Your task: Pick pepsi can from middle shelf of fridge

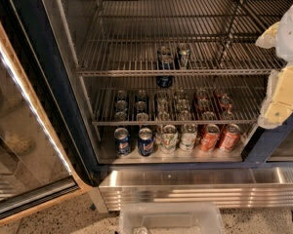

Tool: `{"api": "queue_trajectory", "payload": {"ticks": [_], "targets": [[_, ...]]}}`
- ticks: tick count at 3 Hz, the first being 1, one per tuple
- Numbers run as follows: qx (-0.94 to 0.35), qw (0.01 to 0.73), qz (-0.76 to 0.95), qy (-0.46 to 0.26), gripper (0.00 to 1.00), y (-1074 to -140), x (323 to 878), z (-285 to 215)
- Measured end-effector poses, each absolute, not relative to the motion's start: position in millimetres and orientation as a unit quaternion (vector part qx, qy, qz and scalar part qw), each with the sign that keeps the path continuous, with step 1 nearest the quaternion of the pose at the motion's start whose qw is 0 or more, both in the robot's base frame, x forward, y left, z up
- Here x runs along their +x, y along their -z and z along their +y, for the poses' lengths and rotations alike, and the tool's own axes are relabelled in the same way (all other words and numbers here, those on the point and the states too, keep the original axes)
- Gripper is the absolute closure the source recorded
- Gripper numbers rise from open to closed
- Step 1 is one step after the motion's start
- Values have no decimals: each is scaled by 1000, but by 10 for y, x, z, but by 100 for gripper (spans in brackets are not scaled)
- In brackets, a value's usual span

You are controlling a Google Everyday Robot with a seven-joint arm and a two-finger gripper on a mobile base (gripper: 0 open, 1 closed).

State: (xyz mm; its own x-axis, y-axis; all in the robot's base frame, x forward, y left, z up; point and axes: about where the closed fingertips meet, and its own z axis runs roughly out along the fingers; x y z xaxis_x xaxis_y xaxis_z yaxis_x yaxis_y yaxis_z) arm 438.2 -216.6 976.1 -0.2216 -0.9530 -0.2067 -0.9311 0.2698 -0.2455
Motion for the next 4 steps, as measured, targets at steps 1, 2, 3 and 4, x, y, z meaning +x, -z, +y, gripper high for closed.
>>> {"api": "queue_trajectory", "payload": {"ticks": [1,2,3,4], "targets": [[-599,161,784,35,0,-9740,4387,-2133],[-566,187,803,12,0,-9528,4334,-2029],[-517,231,824,-18,0,-9223,4258,-1887],[-507,258,822,-8,0,-9211,4395,-1875]]}}
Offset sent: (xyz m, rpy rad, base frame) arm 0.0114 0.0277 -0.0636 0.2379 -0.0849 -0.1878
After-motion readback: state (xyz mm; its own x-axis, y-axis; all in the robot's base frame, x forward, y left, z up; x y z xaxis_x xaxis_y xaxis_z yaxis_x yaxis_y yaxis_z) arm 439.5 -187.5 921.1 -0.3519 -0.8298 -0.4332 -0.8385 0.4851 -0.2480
